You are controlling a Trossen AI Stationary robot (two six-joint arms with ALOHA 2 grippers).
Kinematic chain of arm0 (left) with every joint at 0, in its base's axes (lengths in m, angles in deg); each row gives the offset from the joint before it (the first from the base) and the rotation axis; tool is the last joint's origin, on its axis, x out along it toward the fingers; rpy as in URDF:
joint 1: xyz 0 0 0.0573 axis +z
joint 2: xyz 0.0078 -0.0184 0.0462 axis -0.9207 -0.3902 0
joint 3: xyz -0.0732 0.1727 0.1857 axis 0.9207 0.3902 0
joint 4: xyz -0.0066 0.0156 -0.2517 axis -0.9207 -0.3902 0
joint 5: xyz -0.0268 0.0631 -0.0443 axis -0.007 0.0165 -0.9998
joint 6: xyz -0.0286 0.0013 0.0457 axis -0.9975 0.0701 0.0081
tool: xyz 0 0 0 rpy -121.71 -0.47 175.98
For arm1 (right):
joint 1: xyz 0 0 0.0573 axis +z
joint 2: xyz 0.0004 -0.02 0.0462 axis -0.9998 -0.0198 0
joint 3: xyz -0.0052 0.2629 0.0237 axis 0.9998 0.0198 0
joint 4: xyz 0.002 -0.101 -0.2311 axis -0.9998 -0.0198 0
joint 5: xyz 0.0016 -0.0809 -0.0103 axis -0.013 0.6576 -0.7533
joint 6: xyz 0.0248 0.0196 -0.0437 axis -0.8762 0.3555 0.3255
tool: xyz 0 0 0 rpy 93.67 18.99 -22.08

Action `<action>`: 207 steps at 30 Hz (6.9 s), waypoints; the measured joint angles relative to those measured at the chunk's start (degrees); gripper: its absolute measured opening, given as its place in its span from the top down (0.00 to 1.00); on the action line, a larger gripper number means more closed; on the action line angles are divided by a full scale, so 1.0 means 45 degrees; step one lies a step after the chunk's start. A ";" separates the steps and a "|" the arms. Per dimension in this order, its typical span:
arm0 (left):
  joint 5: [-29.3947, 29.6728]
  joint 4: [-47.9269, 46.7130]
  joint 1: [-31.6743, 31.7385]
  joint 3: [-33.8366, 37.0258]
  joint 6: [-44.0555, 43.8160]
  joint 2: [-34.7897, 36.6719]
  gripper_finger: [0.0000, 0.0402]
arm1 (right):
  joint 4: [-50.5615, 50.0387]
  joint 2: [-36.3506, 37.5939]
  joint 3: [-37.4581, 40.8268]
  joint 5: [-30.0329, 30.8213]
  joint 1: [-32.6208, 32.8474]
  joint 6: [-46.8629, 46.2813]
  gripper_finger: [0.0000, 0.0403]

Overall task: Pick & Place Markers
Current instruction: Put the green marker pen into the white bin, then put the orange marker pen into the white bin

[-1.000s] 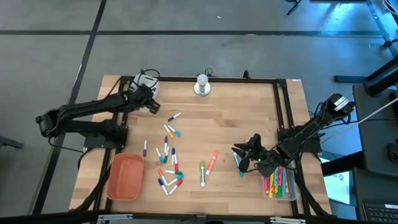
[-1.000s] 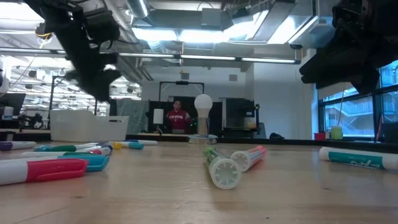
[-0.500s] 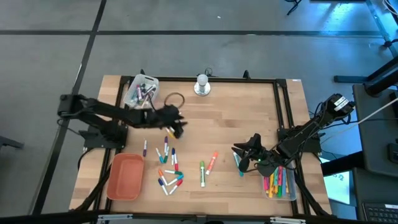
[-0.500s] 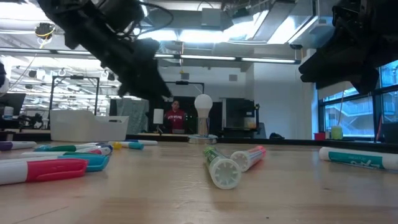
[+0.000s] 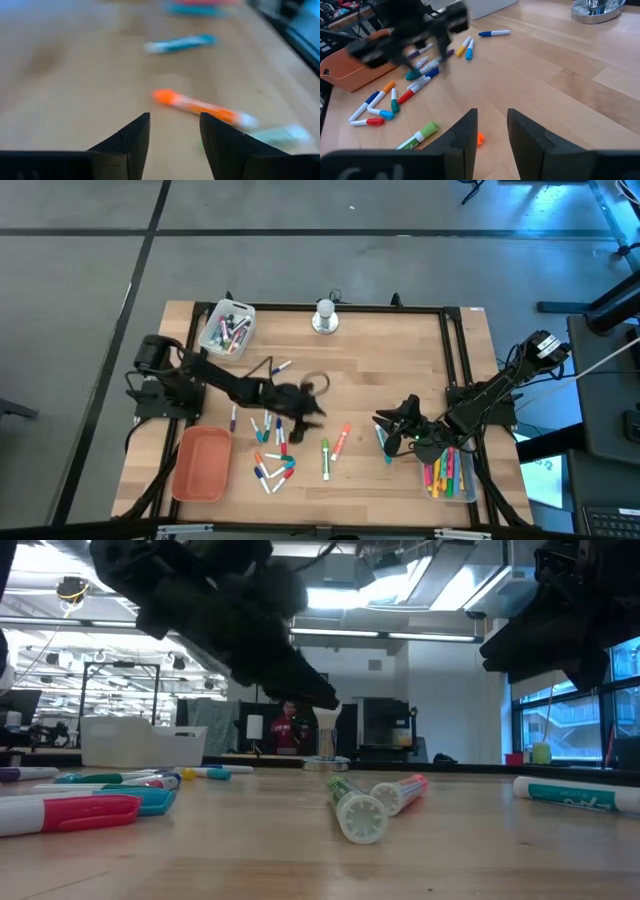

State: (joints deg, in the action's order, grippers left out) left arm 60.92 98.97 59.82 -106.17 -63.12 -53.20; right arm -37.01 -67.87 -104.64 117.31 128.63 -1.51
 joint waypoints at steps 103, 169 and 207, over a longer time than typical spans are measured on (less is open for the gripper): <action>0.2137 -1.2146 0.9942 0.0387 -0.1475 0.6578 0.67 | 0.0154 -0.0024 0.0000 -0.0233 -0.0044 0.0325 0.74; 0.6563 -0.5630 -0.1918 -0.6840 -0.8549 -0.4730 0.62 | 0.0163 -0.0024 0.0000 -0.0369 -0.0035 0.0019 0.74; 0.6618 -0.6650 -0.1659 -0.6741 -0.7402 -0.5151 0.83 | 0.0158 -0.0024 0.0000 -0.0374 -0.0034 -0.0005 0.74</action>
State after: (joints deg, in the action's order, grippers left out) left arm 90.70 69.04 52.36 -136.51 -96.43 -76.38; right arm -36.30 -67.98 -104.64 115.63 128.48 -1.54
